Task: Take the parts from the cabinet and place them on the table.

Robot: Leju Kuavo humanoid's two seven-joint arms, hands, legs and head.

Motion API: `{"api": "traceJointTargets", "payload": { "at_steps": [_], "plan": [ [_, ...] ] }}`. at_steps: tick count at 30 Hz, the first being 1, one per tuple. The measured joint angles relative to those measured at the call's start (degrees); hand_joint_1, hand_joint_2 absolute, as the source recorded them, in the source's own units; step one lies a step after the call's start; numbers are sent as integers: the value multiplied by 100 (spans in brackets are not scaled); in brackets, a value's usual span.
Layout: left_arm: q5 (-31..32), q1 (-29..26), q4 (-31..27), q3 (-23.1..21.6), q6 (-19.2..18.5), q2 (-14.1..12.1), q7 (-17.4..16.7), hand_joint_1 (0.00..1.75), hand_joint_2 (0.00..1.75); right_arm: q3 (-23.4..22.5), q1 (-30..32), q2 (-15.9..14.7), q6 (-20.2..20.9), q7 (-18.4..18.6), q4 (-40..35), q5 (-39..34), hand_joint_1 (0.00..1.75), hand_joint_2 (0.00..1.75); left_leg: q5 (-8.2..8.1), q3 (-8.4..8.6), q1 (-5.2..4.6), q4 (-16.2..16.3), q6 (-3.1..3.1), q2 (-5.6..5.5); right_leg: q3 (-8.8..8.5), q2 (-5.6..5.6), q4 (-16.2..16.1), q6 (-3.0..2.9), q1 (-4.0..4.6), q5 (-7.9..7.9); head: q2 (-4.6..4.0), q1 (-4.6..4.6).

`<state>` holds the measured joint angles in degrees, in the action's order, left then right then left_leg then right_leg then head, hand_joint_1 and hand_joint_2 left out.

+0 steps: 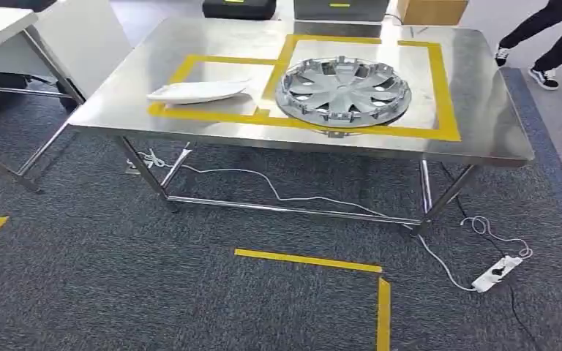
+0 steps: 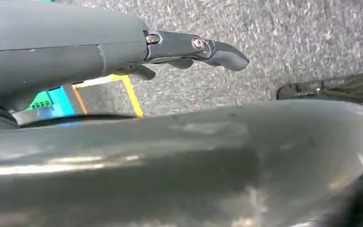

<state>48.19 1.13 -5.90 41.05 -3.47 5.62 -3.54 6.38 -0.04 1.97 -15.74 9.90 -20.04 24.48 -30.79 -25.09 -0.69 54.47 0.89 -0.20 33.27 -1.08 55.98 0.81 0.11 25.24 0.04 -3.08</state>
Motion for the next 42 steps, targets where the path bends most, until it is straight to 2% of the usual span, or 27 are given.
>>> {"api": "traceJointTargets", "payload": {
  "at_steps": [2, 3, 4, 6, 7, 8, 10, 12, 14, 15, 17, 18, 20, 22, 23, 25, 27, 29, 31, 33, 34, 35, 37, 38, 39, 40, 42],
  "plan": [
    [-26, -2, -31, 37, 44, 0, -56, 0, 0, -235, 13, 79, 87, 96, 283, -91, 0, 0, 128, -86, -18, -51, 68, 5, 23, 2, -41, 92, -20, -108, 0, -5],
    [-33, 15, -37, 48, 46, 9, -79, 0, 0, -315, -3, 83, 107, 107, 387, -100, 0, 0, 201, -91, 23, -110, 104, 45, 80, 26, 10, 110, -29, 15, 0, 0],
    [-44, 16, -52, 59, 46, 0, -90, 0, 0, -378, -8, 100, 131, 109, 448, -109, 0, 0, 247, -155, 16, -110, 153, 44, 193, 56, 170, 128, -31, 272, 0, 11],
    [-74, 18, -94, 83, 50, -2, -105, 0, 0, -476, -23, 133, 155, 102, 555, -109, 0, 0, 358, -299, 1, -98, 207, 54, 449, 87, 1087, 159, -41, 938, 0, 22],
    [-76, 21, -101, 85, 50, -2, -107, 0, 0, -509, -32, 151, 162, 102, 596, -109, 0, 0, 404, -359, -5, -93, 207, 60, 544, 86, 1493, 176, -44, 1116, 0, 17],
    [-78, 21, -107, 88, 48, 0, -107, 0, 0, -550, -41, 161, 162, 98, 639, -109, 0, 0, 453, -430, -8, -76, 203, 70, 573, 88, 1780, 192, -44, 1147, 0, 20],
    [-83, 21, -120, 98, 48, 2, -127, 0, 0, -600, -49, 170, 170, 59, 694, -111, 0, 0, 544, -597, -1, -31, 179, 74, 284, 86, 1577, 212, -57, 801, 0, 24],
    [-103, 21, -127, 123, 50, 9, -159, 0, 0, -642, -79, 170, 205, 35, 712, -109, 0, 0, 622, -760, 13, 41, 132, 72, -358, 87, 627, 212, -83, 457, 0, 20],
    [-125, 24, -149, 142, 52, 15, -173, 0, 0, -671, -130, 181, 245, 37, 727, -111, 0, 0, 666, -881, -14, 149, 82, 86, -949, 103, -256, 192, -65, 617, 0, 28],
    [-133, 24, -151, 159, 55, 17, -177, 0, 0, -683, -144, 188, 271, 41, 746, -115, 0, 0, 734, -907, -12, 156, 47, 87, -912, 103, -245, 145, -66, 639, 0, 13],
    [-153, 45, -160, 188, 74, 24, -207, 0, 0, -718, -131, 188, 330, 70, 797, -155, 0, 0, 809, -933, -1, 162, 1, 81, -841, 111, -194, 141, -54, 587, 0, 15],
    [-171, 44, -162, 206, 92, 22, -234, 0, 0, -732, -127, 190, 369, 83, 815, -164, 0, 0, 772, -963, 1, 178, -41, 65, -735, 90, -232, 68, -96, 528, 0, 15],
    [-197, 44, -166, 232, 129, 26, -288, 0, 0, -762, -137, 188, 457, 124, 834, -177, 0, 0, 182, -1106, 23, 639, -106, 47, -683, 67, -199, -65, -87, 442, 0, -15],
    [-199, 41, -166, 238, 135, 26, -301, 0, 0, -780, -138, 190, 478, 124, 836, -177, 0, 0, -404, -1327, 49, 1557, -140, 45, -541, 55, -156, -87, -70, 343, 0, -17],
    [-201, 45, -166, 243, 135, 33, -304, 0, 0, -784, -138, 188, 483, 124, 841, -177, 0, 0, -529, -1391, 55, 1958, -149, 45, -449, 49, -127, -87, -65, 301, 0, -24],
    [-201, 45, -166, 254, 135, 39, -304, 0, 0, -808, -142, 188, 483, 124, 856, -177, 0, 0, -299, -1177, 72, 1921, -144, 45, -288, 34, -50, -80, -61, 235, 0, -24],
    [-201, 50, -173, 262, 135, 39, -304, 0, 0, -819, -144, 188, 483, 124, 865, -177, 0, 0, 90, -582, 73, 1050, -110, 44, -138, 39, 30, -57, -60, 175, 0, -26],
    [-201, 70, -188, 265, 138, 39, -304, 0, 0, -823, -145, 190, 487, 124, 865, -177, 0, 0, 18, -67, 47, 205, -63, 31, -34, 43, 99, -5, -29, 125, 0, -31],
    [-201, 80, -188, 271, 140, 39, -334, 0, 0, -826, -154, 190, 507, 124, 871, -155, 0, 0, 22, -107, 26, 137, -29, 26, 17, 31, 88, 68, -50, 6, 0, -24],
    [-203, 68, -192, 284, 140, 46, -397, 0, 0, -826, -138, 190, 564, 98, 887, -98, 0, 0, 137, -216, 15, 93, 56, 37, 43, 34, 79, 154, -60, -80, 0, -20],
    [-203, 82, -192, 295, 138, 57, -411, 0, 0, -823, -139, 190, 598, 70, 895, -81, 0, 0, 212, -237, 32, 78, 97, 75, 96, 66, 163, 163, -82, 115, 0, -20],
    [-203, 86, -201, 313, 133, 52, -413, 0, 0, -823, -136, 190, 649, 50, 895, -74, 0, 0, 262, -333, 31, 78, 148, 74, 200, 77, 379, 174, -75, 447, 0, -7],
    [-219, 87, -216, 324, 131, 50, -422, 0, 0, -823, -136, 190, 752, 24, 898, -94, 0, 0, 406, -490, 6, 84, 191, 77, 379, 85, 1205, 187, -79, 1142, 0, 24],
    [-225, 92, -219, 328, 133, 57, -428, 0, 0, -826, -136, 190, 802, -11, 898, -171, 0, 0, 481, -592, -6, 90, 194, 79, 426, 86, 1583, 193, -76, 1289, 0, 22],
    [-243, 94, -219, 337, 146, 68, -435, 0, 0, -832, -135, 190, 822, -66, 898, -247, 0, 0, 562, -694, -15, 99, 188, 80, 404, 87, 1800, 195, -75, 1212, 0, 20],
    [-256, 94, -219, 348, 160, 77, -435, 0, 0, -865, -134, 190, 841, -122, 898, -329, 0, 0, 633, -799, -19, 113, 182, 83, 296, 87, 1798, 192, -76, 973, 0, 22],
    [-260, 97, -219, 369, 181, 96, -435, 0, 0, -939, -137, 190, 880, -199, 898, -430, 0, 0, 768, -1024, -19, 159, 160, 82, -170, 86, 1279, 175, -76, 487, 0, 22]
  ]
}}
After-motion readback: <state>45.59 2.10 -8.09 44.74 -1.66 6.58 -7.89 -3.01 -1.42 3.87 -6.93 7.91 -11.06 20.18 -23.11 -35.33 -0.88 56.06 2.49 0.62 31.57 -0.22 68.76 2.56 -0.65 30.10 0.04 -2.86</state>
